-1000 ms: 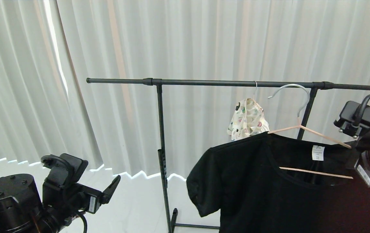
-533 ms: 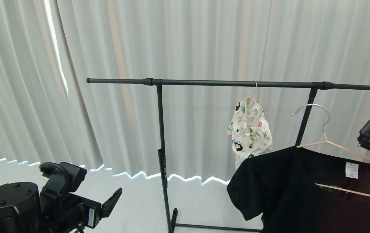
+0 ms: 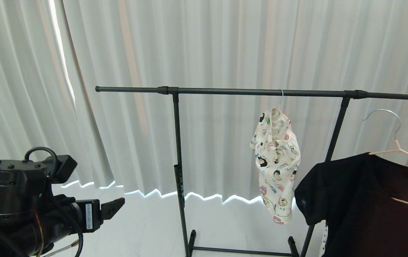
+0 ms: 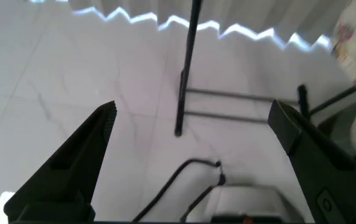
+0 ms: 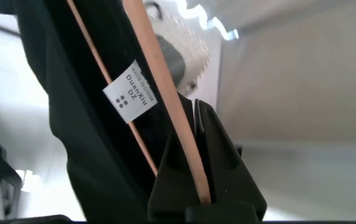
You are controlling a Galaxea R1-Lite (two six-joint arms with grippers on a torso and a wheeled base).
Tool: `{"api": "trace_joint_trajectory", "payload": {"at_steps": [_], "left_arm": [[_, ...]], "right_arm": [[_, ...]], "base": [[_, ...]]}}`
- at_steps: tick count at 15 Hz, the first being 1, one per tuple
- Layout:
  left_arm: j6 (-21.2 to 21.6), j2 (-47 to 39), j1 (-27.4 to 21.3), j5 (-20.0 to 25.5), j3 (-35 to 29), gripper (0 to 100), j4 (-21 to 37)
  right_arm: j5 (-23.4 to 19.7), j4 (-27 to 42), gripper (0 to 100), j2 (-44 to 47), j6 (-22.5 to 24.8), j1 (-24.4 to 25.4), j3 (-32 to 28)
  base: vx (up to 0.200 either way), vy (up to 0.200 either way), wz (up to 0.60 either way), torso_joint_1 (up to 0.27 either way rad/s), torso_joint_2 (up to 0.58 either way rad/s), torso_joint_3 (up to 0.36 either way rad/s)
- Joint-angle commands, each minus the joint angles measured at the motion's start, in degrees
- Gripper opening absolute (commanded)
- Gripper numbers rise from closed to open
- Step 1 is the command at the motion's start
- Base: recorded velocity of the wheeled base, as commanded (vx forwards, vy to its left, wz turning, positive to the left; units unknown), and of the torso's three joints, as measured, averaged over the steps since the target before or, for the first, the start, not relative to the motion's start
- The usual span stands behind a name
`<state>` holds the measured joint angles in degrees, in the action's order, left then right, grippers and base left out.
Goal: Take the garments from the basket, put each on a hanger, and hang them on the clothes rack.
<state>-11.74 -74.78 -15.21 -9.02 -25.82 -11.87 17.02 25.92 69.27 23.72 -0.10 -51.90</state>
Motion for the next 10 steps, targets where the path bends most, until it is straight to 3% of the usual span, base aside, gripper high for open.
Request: {"api": "trace_joint_trajectory", "payload": {"at_steps": [1,3,4,5,10], "left_arm": [[-0.13,2.18,-1.31,-3.28,2.18,100,0.36],[-0.13,2.18,-3.24,-5.74,2.26,100,0.36],[-0.04,2.18,-5.18,-8.03,2.26,100,0.27],[-0.04,2.18,-5.53,-8.38,2.09,100,0.27],[-0.13,2.44,-5.53,-8.38,1.3,100,0.27]], "right_arm": [[2.41,0.63,0,2.72,-6.14,-2.71,-1.81],[4.87,1.94,0,4.47,-10.45,-2.71,-4.0],[5.13,2.12,0,6.67,-15.2,-2.45,-6.73],[5.31,2.03,0,7.46,-16.16,-2.36,-8.05],[5.31,-2.89,0,10.71,-18.98,0.27,-11.65]], "base": [[0.0,0.0,0.0,0.0,0.0,0.0],[0.0,0.0,0.0,0.0,0.0,0.0],[0.0,0.0,0.0,0.0,0.0,0.0],[0.0,0.0,0.0,0.0,0.0,0.0],[0.2,0.0,0.0,-0.004,0.0,0.007]]}}
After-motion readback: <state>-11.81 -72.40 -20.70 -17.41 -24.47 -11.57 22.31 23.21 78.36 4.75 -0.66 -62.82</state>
